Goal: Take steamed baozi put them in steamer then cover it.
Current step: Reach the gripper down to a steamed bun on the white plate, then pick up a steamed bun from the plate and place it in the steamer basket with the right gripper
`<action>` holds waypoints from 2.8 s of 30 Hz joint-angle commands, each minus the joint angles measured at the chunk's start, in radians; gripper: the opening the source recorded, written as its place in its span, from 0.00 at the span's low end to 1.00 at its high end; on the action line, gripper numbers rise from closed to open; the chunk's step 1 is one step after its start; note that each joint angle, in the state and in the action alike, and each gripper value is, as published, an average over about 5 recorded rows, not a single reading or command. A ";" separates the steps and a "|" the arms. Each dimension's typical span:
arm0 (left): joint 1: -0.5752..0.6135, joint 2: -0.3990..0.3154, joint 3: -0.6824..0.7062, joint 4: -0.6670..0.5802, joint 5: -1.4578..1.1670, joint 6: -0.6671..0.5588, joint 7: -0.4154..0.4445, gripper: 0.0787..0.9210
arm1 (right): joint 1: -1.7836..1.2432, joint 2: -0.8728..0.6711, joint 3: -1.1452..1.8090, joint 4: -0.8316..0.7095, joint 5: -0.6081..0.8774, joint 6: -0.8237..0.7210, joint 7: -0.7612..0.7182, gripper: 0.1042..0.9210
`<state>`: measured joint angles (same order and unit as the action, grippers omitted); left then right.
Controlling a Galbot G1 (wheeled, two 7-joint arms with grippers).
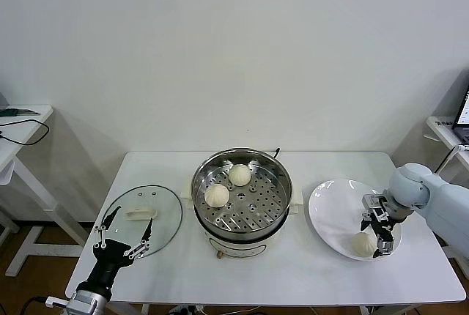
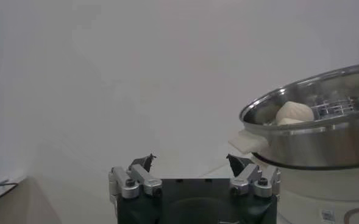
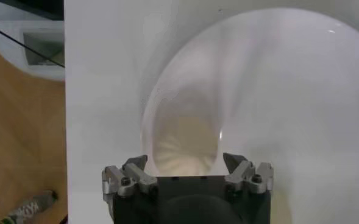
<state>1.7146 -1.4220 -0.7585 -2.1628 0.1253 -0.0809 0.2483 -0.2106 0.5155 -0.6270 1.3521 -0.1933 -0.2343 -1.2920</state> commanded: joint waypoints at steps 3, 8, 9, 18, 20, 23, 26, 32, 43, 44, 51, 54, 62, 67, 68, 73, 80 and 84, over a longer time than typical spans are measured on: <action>-0.003 0.001 0.003 0.002 0.001 0.002 -0.002 0.88 | -0.019 0.016 0.017 -0.013 -0.011 0.003 -0.002 0.87; -0.007 0.002 0.002 0.003 0.001 0.005 -0.003 0.88 | -0.018 0.021 0.018 -0.016 -0.010 0.003 -0.003 0.75; -0.008 0.002 0.002 0.004 0.001 0.005 -0.004 0.88 | -0.018 0.021 0.019 -0.017 -0.009 0.003 -0.003 0.74; -0.008 0.001 0.007 0.003 0.003 0.004 -0.006 0.88 | 0.012 -0.010 0.014 0.001 0.024 0.002 -0.007 0.71; -0.007 0.000 0.008 0.001 0.004 0.003 -0.006 0.88 | 0.053 -0.032 -0.012 0.014 0.053 0.001 -0.010 0.71; -0.005 0.000 0.011 -0.002 0.005 0.003 -0.006 0.88 | 0.160 -0.071 -0.096 0.040 0.110 0.001 -0.016 0.71; -0.004 0.000 0.014 -0.003 0.007 0.003 -0.007 0.88 | 0.345 -0.104 -0.235 0.069 0.169 0.016 -0.025 0.71; -0.001 0.003 0.019 -0.009 0.008 0.004 -0.009 0.88 | 0.774 -0.085 -0.500 0.118 0.268 0.114 -0.047 0.71; 0.002 0.006 0.011 -0.015 0.007 0.005 -0.008 0.88 | 1.132 0.137 -0.666 0.219 0.344 0.406 -0.041 0.71; 0.002 0.006 0.010 -0.015 0.006 0.005 -0.008 0.88 | 1.141 0.162 -0.670 0.220 0.346 0.451 -0.028 0.71; -0.004 0.006 -0.003 -0.010 0.000 0.008 -0.005 0.88 | 1.140 0.340 -0.722 0.249 0.280 0.654 0.111 0.71; -0.008 0.006 -0.007 -0.009 -0.002 0.010 -0.004 0.88 | 1.120 0.408 -0.737 0.248 0.206 0.711 0.174 0.71; -0.014 0.005 -0.016 -0.005 -0.008 0.010 0.000 0.88 | 1.041 0.507 -0.755 0.224 0.096 0.815 0.250 0.71; -0.016 0.006 -0.027 0.006 -0.011 0.008 0.005 0.88 | 0.993 0.538 -0.761 0.218 0.088 0.833 0.280 0.71; -0.016 0.006 -0.030 0.007 -0.012 0.007 0.005 0.88 | 0.985 0.543 -0.762 0.219 0.090 0.835 0.283 0.71; -0.018 0.006 -0.039 0.014 -0.015 0.005 0.009 0.88 | 0.966 0.561 -0.766 0.225 0.105 0.839 0.285 0.71; -0.030 0.005 -0.042 0.027 -0.020 0.006 0.010 0.88 | 0.945 0.582 -0.778 0.234 0.142 0.826 0.280 0.71; -0.036 0.007 -0.044 0.034 -0.022 0.008 0.011 0.88 | 0.930 0.593 -0.781 0.225 0.148 0.824 0.264 0.71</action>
<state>1.6810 -1.4167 -0.8002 -2.1333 0.1044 -0.0744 0.2587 0.7385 1.0772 -1.3997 1.5792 -0.0497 0.5679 -1.0339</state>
